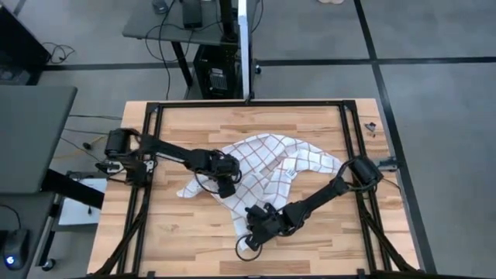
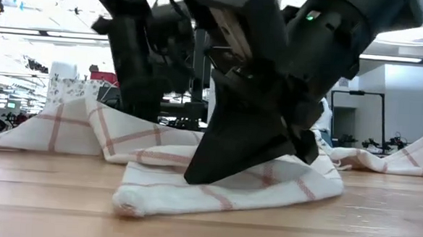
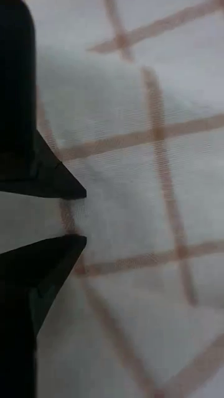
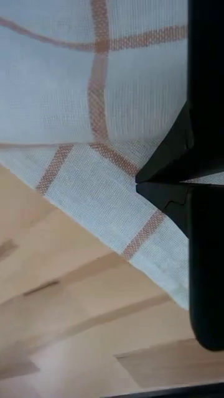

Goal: Roll towel
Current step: Fold the white towel

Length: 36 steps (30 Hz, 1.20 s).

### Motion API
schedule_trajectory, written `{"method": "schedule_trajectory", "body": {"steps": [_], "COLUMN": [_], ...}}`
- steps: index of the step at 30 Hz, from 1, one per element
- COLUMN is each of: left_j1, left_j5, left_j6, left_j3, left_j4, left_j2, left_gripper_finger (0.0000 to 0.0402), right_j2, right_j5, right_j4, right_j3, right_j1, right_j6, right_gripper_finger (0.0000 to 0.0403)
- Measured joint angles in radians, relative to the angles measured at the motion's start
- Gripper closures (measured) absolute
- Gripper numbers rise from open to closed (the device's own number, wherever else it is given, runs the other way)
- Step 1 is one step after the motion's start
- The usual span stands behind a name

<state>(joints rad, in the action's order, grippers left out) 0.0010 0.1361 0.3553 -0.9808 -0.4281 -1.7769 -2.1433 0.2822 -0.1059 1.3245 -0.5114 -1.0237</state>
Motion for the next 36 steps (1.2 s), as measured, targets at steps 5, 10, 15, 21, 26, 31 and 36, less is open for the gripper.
{"method": "schedule_trajectory", "body": {"steps": [5, 10, 15, 21, 26, 31, 36], "left_j1": [0.059, 0.118, 0.141, 0.109, 0.009, -0.126, -0.223], "left_j5": [-0.001, -0.001, -0.041, -0.113, -0.109, -0.081, -0.078], "left_j6": [-0.015, -0.021, -0.02, -0.019, -0.054, -0.015, 0.079], "left_j3": [-0.003, -0.001, 0.0, -0.034, -0.069, -0.067, 0.018], "left_j4": [0.033, 0.051, 0.05, -0.042, -0.153, -0.292, -0.365], "left_j2": [-0.051, -0.044, -0.036, 0.083, 0.323, 0.505, 0.55], "left_gripper_finger": [0.0308, 0.0308, 0.0308, 0.0309, 0.0309, 0.0309, 0.0309], "right_j2": [0.012, 0.015, 0.036, 0.137, 0.281, 0.381, 0.389], "right_j5": [-0.044, -0.114, -0.151, -0.168, -0.145, -0.025, 0.07], "right_j4": [-0.014, -0.033, -0.064, -0.231, -0.406, -0.545, -0.601], "right_j3": [-0.001, 0.0, -0.002, -0.006, -0.004, -0.003, -0.034], "right_j1": [-0.048, -0.101, -0.133, -0.124, -0.085, -0.059, -0.02], "right_j6": [0.016, 0.003, 0.008, 0.067, 0.142, 0.169, 0.151], "right_gripper_finger": [0.0403, 0.0403, 0.0403, 0.0403, 0.0403, 0.0403, 0.0403]}}
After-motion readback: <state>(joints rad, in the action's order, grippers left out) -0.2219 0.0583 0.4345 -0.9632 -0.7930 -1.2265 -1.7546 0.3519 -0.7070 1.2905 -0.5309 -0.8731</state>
